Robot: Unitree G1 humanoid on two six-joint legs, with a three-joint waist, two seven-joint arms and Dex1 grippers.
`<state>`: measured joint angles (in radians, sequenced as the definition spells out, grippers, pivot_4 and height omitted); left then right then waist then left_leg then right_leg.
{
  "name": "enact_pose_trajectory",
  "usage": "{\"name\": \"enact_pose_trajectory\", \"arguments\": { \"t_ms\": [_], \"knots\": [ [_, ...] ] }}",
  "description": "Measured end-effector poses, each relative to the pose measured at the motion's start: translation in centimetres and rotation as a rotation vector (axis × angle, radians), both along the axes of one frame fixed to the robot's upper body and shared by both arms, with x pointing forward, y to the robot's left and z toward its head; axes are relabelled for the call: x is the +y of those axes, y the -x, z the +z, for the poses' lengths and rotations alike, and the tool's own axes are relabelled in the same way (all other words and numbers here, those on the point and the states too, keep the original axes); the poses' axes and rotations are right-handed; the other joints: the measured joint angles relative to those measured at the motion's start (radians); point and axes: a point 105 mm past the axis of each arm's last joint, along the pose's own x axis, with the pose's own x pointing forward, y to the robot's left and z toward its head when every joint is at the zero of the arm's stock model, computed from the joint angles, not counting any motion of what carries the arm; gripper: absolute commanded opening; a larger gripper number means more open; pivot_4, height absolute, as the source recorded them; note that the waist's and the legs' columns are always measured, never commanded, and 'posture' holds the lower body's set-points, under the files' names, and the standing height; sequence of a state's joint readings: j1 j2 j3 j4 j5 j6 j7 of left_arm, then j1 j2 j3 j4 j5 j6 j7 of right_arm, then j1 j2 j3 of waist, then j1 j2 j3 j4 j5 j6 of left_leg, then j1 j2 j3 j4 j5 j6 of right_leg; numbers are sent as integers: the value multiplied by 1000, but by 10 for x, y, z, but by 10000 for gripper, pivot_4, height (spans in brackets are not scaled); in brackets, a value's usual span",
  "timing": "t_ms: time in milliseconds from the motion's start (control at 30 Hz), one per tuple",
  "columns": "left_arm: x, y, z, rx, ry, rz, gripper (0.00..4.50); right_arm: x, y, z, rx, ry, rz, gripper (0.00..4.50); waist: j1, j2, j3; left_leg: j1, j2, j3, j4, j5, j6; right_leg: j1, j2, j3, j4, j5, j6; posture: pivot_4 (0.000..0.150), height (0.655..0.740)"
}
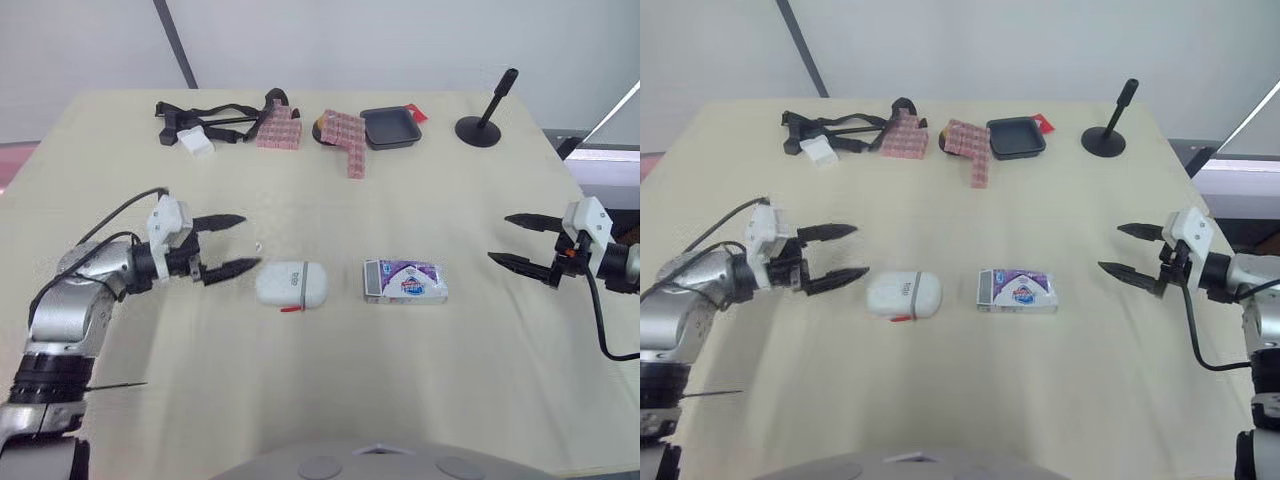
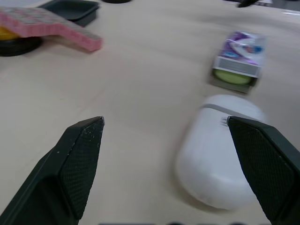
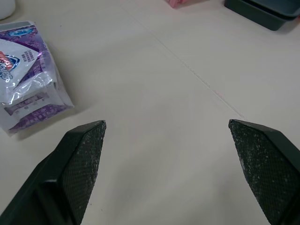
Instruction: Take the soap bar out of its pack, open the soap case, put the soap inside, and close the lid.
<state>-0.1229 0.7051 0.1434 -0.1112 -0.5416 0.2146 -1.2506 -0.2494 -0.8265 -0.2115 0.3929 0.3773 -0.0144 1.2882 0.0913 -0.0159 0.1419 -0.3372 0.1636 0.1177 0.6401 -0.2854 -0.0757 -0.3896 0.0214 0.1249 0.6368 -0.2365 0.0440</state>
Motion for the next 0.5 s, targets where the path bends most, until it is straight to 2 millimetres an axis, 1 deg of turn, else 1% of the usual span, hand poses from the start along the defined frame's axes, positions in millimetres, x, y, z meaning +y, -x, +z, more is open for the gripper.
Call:
{"name": "enact_pose_trajectory", "arguments": {
  "t_ms": [133, 200, 267, 333, 433, 500],
  "knots": [
    [1, 26, -7, 0, 32, -28, 44798, 1, 3, 2, 9, 21, 37, 45000, 2, 0, 0, -1, 0, 0, 0, 0, 0, -1, 0, 0, -1, 0, 0, 1500, 7400],
    [0, 35, -9, -24, 59, -28, 44798, -3, 6, 5, 16, 57, 53, 45000, 5, 0, 0, -1, 1, 0, 0, 0, 0, -1, -1, -1, -2, 0, 0, 1500, 7400],
    [0, 37, -11, -42, 75, -17, 44798, -4, 8, 7, 25, 79, 74, 45000, 7, 0, 0, -1, 2, 0, 0, 0, 0, -1, -1, -1, -3, 0, 0, 1500, 7400],
    [-2, 41, -11, -88, 95, -4, 44798, -3, 16, 8, 80, 125, 128, 45000, 7, 1, 0, -1, 1, 1, 0, 0, 1, -1, -2, -1, -3, 0, 0, 1500, 7400],
    [-5, 40, -10, -146, 110, 23, 44798, 4, 24, 16, 125, 174, 208, 45000, 2, 2, 0, -1, 3, 1, 0, 1, 1, -2, -2, -1, -3, 0, 0, 1500, 7400],
    [-6, 43, -13, -165, 100, 27, 44798, 10, 28, 21, 154, 206, 252, 45000, -4, 2, 0, -1, 3, 1, 0, 1, 1, -2, -2, -1, -3, 0, 0, 1500, 7400]
  ]
}}
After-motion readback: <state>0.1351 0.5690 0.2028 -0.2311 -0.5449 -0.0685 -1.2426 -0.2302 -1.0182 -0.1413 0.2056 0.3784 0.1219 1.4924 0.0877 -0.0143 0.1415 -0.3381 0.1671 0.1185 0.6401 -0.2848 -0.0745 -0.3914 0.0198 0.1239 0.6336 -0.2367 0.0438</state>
